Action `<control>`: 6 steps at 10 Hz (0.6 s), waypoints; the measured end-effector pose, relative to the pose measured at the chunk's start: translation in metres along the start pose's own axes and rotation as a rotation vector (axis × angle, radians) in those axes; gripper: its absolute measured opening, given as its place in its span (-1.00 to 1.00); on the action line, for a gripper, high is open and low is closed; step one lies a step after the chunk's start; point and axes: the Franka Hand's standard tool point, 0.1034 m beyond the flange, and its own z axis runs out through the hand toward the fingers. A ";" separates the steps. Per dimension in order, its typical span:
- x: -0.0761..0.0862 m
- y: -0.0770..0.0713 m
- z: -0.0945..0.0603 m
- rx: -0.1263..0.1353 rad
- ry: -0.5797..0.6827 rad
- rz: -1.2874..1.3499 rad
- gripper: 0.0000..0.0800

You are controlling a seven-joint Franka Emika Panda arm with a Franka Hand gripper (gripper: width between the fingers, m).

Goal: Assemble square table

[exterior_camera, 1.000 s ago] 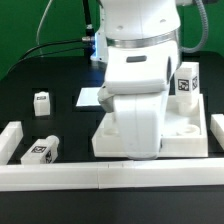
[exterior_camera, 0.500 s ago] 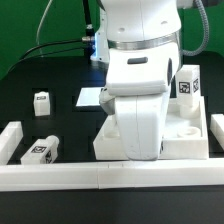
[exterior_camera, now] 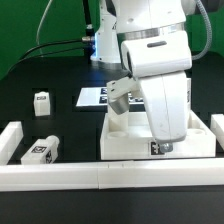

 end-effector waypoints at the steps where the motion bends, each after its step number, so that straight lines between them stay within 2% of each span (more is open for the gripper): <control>1: -0.001 0.000 0.001 0.001 -0.001 0.004 -0.86; 3: 0.002 -0.001 0.003 0.004 -0.003 0.013 -0.86; 5: 0.029 -0.002 0.008 0.008 0.005 -0.003 -0.86; 6: 0.034 -0.003 0.012 0.013 0.009 -0.012 -0.86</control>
Offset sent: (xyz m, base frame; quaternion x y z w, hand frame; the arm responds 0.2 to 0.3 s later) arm 0.0152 0.0537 0.0030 -0.0282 0.0103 -0.0370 0.9989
